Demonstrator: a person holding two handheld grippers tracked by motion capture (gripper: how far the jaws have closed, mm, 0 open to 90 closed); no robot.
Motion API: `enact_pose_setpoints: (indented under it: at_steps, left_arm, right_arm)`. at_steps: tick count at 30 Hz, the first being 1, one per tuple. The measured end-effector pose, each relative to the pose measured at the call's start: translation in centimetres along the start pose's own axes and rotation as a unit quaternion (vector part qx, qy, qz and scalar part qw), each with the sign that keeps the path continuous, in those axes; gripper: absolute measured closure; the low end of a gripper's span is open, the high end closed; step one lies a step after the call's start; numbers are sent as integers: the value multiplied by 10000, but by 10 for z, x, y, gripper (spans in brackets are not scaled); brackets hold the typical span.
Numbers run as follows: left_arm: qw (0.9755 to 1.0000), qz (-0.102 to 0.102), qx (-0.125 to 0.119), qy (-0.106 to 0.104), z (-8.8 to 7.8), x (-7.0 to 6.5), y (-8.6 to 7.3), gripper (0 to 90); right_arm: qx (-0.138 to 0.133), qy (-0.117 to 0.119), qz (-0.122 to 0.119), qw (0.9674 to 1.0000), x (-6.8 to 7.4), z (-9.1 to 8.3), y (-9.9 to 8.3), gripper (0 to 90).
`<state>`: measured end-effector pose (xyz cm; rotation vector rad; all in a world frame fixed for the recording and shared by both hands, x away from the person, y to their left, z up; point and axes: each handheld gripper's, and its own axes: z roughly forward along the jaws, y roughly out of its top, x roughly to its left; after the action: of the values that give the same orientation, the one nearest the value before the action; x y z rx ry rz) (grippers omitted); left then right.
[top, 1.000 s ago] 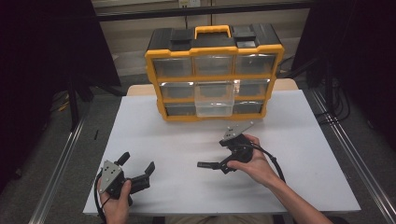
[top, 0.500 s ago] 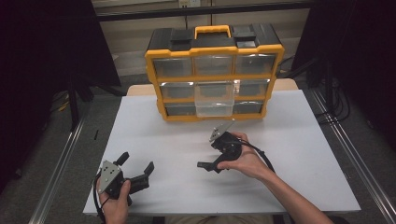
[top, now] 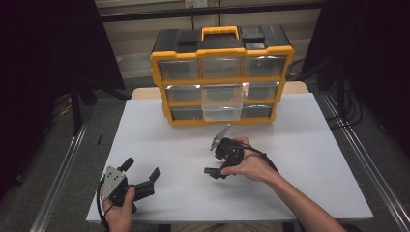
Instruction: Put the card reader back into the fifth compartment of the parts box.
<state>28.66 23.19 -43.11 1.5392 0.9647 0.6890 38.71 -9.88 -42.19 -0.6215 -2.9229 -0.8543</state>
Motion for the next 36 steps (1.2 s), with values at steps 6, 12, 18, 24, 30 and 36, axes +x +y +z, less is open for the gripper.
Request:
enact_pose_setpoints:
  at_steps: [6,12,18,24,30,36]
  left_arm:
    - [10000,13,17,-4,0,0,0,18]
    - [10000,-19,-13,-2,0,1,0,19]
    - [10000,-26,-24,-7,0,0,0,19]
    - [10000,-8,0,-16,1,0,0,18]
    - [10000,21,18,-2,0,0,0,18]
    - [10000,1,6,-19,1,-1,0,18]
  right_arm:
    - [273,16,-100,9996,-3,6,4,393]
    - [427,20,-182,9989,-1,10,5,485]
    - [575,-150,-297,9978,2,12,6,576]
    - [645,-244,-356,9970,5,14,8,594]
    - [679,-230,-367,9967,5,14,8,626]
    - [704,-222,-384,9965,6,14,9,662]
